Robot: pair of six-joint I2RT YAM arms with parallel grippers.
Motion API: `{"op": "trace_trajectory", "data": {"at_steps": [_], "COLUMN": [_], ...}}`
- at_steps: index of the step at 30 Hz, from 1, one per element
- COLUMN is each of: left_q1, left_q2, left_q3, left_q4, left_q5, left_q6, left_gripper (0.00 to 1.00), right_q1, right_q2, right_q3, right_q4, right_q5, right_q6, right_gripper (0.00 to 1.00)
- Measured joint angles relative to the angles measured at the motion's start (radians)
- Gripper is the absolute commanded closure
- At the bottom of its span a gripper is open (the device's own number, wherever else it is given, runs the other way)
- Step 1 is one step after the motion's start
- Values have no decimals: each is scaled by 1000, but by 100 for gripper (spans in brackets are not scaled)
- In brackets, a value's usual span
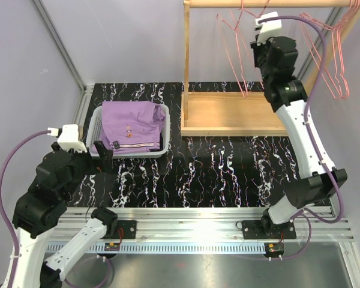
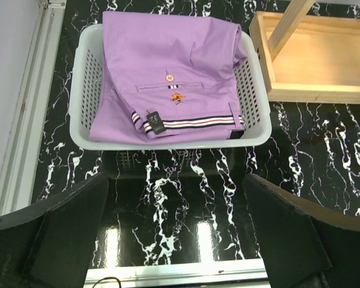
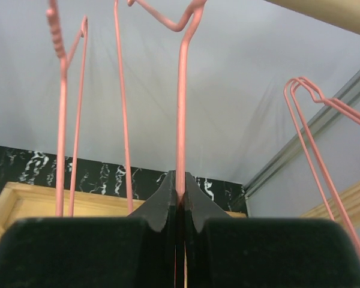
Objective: Remove the trousers from the hanger
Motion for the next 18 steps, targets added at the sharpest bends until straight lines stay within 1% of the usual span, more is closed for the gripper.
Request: {"op": "trace_trajectory", "data": {"at_steps": [4, 9, 13, 18], "left_q1": [0, 0, 0, 0], "left_q2": [-11, -18, -18, -14], "left_q3": [0, 2, 2, 6], "left_q4": [-21, -30, -38, -45], "left_q5": [1, 5, 13, -11], "left_q6": [1, 7, 6, -10], "left_gripper": [1, 1, 1, 1], "right_q1": [70, 85, 87, 87], "right_q2": [52, 95, 90, 43], "right_q3": [0, -1, -30, -135], "right_q4": [55, 80, 95, 106], "right_q5": [119, 196, 220, 219], "right_q6": [-67, -100, -96, -50], "right_gripper": [100, 100, 100, 100]}}
